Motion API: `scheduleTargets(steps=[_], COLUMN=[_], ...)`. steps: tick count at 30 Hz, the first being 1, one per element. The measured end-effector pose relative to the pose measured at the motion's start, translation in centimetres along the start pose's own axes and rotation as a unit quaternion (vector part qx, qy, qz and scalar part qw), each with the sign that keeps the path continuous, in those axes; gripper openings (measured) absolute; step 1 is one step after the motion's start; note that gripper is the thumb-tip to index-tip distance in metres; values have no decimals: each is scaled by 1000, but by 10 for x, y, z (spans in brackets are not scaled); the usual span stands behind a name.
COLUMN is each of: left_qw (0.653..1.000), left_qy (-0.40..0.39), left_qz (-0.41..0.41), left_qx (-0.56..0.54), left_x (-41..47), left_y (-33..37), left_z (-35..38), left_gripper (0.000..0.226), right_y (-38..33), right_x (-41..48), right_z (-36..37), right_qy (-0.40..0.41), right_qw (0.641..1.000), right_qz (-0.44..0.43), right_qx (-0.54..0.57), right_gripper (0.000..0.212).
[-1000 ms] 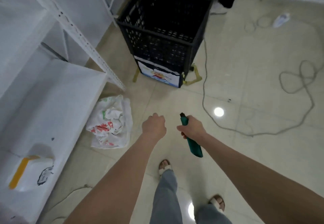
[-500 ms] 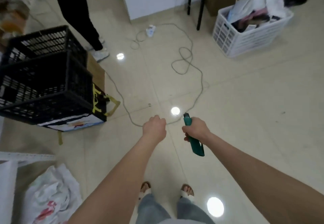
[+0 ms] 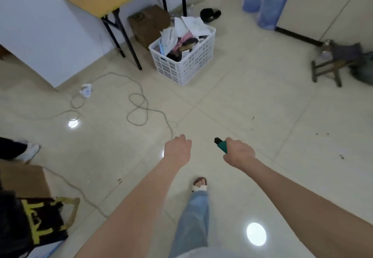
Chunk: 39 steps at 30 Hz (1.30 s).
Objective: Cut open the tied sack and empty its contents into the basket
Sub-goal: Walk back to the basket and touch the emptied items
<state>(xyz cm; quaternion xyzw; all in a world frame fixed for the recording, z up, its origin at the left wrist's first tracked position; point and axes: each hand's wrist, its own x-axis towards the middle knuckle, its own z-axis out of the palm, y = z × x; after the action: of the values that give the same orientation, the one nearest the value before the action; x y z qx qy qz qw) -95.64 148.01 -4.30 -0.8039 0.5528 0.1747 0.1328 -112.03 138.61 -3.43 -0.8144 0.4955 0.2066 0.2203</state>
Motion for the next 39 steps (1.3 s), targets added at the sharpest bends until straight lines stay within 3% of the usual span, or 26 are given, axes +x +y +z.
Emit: scheduleTargets(steps=[11, 18, 28, 39], left_qw=[996, 993, 995, 997], left_qy=[6, 22, 43, 53], left_qz=[81, 91, 44, -20], left_qx=[45, 75, 74, 47], left_x=[209, 331, 499, 666], left_y=[26, 64, 125, 131], left_z=[-114, -184, -281, -361], left_gripper=[36, 35, 33, 28], right_y=[42, 91, 166, 181], right_x=[160, 257, 424, 586], right_z=[-140, -229, -364, -477], right_qy=[26, 35, 42, 53], right_qw=[995, 988, 998, 998], right_qz=[78, 101, 34, -1], right_qx=[55, 113, 40, -25], right_gripper=[31, 32, 28, 26])
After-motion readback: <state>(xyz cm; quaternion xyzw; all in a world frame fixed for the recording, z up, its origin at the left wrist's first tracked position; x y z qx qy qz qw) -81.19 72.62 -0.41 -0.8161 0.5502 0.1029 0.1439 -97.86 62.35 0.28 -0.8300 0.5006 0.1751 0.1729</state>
